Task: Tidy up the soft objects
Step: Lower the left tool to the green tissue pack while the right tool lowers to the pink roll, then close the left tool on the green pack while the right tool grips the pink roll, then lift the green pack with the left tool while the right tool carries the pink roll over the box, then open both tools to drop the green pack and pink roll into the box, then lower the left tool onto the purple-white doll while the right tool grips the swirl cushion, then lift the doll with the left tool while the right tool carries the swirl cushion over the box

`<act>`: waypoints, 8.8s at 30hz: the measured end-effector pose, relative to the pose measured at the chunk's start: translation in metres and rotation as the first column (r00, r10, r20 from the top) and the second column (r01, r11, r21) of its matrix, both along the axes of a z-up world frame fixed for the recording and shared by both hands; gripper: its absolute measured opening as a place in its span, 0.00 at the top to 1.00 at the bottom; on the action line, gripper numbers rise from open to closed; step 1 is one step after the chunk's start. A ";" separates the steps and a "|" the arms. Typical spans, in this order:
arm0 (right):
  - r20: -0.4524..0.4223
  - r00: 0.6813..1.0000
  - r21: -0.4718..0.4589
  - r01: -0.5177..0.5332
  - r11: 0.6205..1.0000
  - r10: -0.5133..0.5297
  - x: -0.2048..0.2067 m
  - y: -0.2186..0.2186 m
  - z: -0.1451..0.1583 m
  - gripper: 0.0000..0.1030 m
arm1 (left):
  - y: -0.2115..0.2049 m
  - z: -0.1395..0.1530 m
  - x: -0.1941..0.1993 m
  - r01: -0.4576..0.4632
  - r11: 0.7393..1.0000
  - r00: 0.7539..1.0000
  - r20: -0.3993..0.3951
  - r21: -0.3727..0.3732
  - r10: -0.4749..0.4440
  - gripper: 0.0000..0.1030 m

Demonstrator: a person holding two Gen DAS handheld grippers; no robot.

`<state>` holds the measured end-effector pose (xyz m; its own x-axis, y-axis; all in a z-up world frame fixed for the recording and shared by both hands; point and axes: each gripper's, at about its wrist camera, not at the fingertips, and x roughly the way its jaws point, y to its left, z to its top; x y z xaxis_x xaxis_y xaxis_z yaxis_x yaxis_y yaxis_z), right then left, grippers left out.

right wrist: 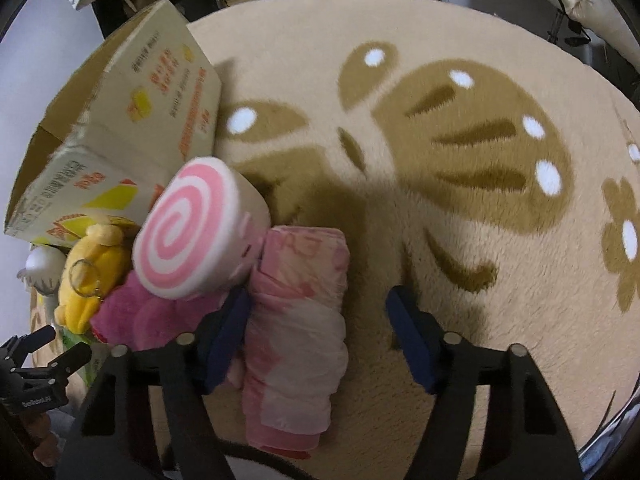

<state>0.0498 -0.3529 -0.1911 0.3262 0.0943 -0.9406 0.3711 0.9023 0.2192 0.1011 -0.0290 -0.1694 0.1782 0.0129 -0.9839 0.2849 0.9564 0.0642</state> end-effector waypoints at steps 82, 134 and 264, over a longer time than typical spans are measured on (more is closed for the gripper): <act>0.684 0.682 -0.241 -0.124 0.963 0.259 -0.004 0.077 0.199 0.84 | -0.007 0.203 -0.013 0.011 0.992 0.722 0.687 -0.123 0.077 0.23; 0.645 0.736 -0.062 -0.215 0.975 0.204 0.078 0.069 0.137 0.56 | -0.017 0.131 0.071 0.009 0.988 0.832 0.548 -0.156 0.079 0.10; 0.558 0.810 -0.125 -0.131 0.983 0.179 -0.023 0.065 0.141 0.45 | 0.032 0.160 -0.016 -0.027 0.962 0.828 0.532 -0.273 0.175 0.46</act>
